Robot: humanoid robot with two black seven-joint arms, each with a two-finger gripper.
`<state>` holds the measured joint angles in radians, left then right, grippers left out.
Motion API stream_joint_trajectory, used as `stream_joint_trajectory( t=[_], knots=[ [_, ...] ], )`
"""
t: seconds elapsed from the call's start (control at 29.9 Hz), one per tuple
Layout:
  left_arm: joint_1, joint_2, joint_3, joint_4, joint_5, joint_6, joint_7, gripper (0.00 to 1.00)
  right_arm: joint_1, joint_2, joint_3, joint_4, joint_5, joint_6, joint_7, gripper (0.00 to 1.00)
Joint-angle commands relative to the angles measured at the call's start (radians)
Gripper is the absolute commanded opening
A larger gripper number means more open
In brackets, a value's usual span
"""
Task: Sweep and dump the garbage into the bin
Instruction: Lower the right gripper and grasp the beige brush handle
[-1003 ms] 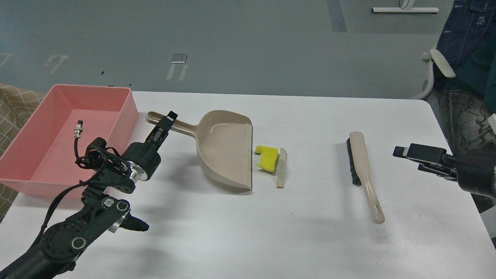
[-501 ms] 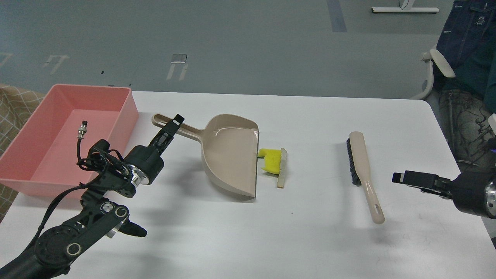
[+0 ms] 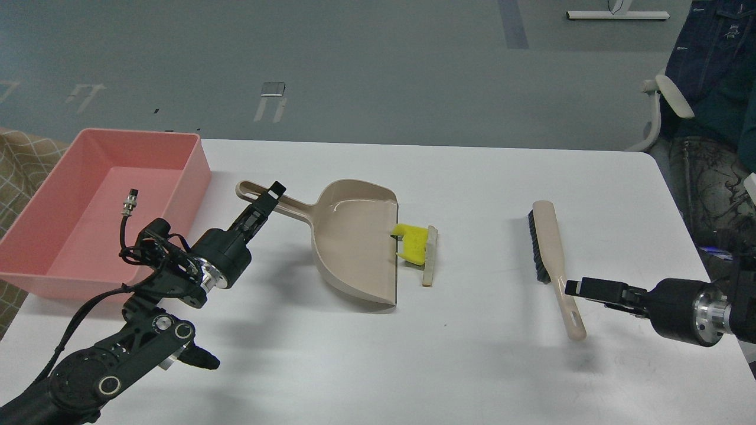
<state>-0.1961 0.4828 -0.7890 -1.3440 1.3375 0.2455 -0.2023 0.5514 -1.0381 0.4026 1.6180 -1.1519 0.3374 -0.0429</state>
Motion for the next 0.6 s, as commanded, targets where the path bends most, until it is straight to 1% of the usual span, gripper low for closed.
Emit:
stream_joint_trajectory(
  t=[0.0,0.13,0.27,0.43,0.57],
  knots=[
    [0.003,0.002,0.001,0.0,-0.001,0.0,-0.002,0.0,-0.008,0.023,-0.001,-0.004,-0.031,-0.003,-0.002,0.71],
    [0.003,0.003,0.001,0.0,0.0,0.0,-0.002,0.0,-0.01,0.036,-0.001,-0.015,-0.029,-0.001,-0.014,0.7],
    [0.003,0.002,0.001,0.0,0.0,0.0,-0.002,0.0,-0.015,0.055,-0.001,-0.03,-0.031,-0.001,-0.018,0.61],
    [0.003,0.002,0.001,0.0,0.0,0.0,-0.002,0.0,-0.016,0.067,-0.001,-0.032,-0.028,-0.003,-0.032,0.62],
    [0.003,0.003,0.001,0.0,0.0,0.0,-0.003,0.0,-0.015,0.079,-0.001,-0.03,-0.028,-0.001,-0.034,0.62]
  ],
)
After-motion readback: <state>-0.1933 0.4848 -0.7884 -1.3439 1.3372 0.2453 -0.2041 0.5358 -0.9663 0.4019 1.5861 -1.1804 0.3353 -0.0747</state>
